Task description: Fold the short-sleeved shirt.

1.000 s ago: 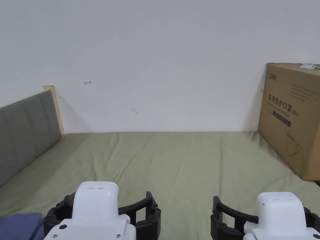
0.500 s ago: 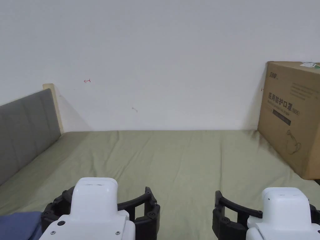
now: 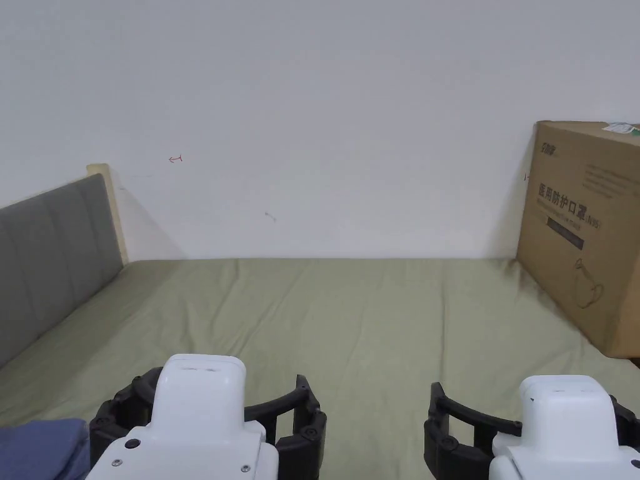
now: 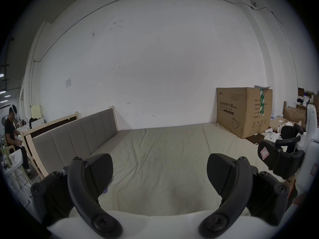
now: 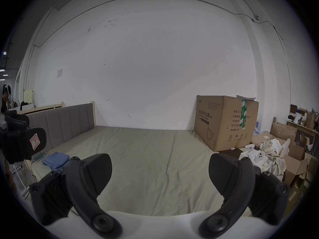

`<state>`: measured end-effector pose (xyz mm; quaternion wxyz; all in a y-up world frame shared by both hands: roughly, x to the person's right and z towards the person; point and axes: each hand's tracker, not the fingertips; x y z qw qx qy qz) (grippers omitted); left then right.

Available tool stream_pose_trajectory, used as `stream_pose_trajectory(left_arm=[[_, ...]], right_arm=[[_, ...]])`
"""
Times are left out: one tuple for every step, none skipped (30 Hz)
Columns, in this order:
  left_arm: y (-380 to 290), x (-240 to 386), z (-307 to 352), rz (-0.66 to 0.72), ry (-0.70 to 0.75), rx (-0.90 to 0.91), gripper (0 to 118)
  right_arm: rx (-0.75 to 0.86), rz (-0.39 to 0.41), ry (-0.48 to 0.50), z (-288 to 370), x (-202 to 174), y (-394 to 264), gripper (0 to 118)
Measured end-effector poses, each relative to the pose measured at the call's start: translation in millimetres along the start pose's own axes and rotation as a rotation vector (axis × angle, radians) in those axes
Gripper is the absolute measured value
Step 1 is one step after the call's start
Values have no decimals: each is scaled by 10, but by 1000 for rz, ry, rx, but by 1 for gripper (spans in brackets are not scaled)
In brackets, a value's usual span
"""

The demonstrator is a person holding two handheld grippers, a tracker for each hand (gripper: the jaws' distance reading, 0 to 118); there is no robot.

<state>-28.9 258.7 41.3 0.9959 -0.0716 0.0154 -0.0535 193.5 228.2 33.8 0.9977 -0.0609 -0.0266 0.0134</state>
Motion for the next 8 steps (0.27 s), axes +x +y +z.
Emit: stream_pose_trajectory(left_arm=[[3, -1, -3, 6, -7, -6, 112], [8, 0, -6, 13, -7, -10, 112], [8, -2, -8, 21, -12, -8, 112], [7, -7, -10, 22, -13, -7, 112], [9, -8, -14, 22, -7, -8, 112], [10, -10, -17, 16, 1, -11, 112], [8, -25, -14, 14, -2, -10, 112], [0, -43, -10, 21, -12, -3, 112]], right_arm=[[0, 1, 2, 0, -2, 3, 113], [0, -1, 6, 0, -4, 5, 113], [1, -4, 7, 0, -4, 6, 113], [1, -7, 8, -1, -4, 8, 113], [-1, -8, 9, -3, -1, 8, 113], [-2, -8, 9, -4, 1, 9, 113], [-2, -8, 8, -5, 4, 9, 113], [-1, -8, 6, -6, 7, 8, 113]])
